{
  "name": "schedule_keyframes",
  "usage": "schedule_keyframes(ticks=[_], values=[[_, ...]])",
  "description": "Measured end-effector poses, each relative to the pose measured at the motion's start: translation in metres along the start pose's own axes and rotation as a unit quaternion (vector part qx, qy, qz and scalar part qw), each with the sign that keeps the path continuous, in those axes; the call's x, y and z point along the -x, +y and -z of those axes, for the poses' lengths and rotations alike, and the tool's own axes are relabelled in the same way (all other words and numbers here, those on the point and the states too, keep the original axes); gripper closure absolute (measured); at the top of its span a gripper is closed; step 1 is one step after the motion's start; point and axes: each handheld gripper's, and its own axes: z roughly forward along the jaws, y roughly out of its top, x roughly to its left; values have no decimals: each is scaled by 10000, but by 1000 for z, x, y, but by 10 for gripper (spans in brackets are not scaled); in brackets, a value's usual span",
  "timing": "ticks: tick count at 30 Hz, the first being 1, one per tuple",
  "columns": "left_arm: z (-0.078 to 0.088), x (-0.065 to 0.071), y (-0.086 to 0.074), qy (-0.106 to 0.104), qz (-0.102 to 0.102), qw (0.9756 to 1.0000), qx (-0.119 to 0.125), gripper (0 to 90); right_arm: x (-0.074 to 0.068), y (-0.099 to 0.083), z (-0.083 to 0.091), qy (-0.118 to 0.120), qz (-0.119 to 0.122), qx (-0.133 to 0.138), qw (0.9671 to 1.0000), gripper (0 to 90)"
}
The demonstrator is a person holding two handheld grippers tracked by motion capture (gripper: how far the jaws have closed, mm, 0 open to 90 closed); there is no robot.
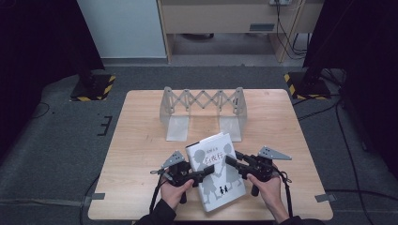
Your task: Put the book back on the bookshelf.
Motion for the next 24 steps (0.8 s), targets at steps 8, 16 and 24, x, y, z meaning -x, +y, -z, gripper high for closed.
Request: schedule_keyframes(ticks=[8,16,24], values=[[2,0,3,66,251,9997,-21,427,12,7,19,-336,-72,334,9988,441],[11,1,16,101,246,9996,-37,466,35,5,32,-1231,42,32,9924,333],[11,8,29,5,136,9999,-96,505,49,-3,32,-2021,291,-767,9759,281]])
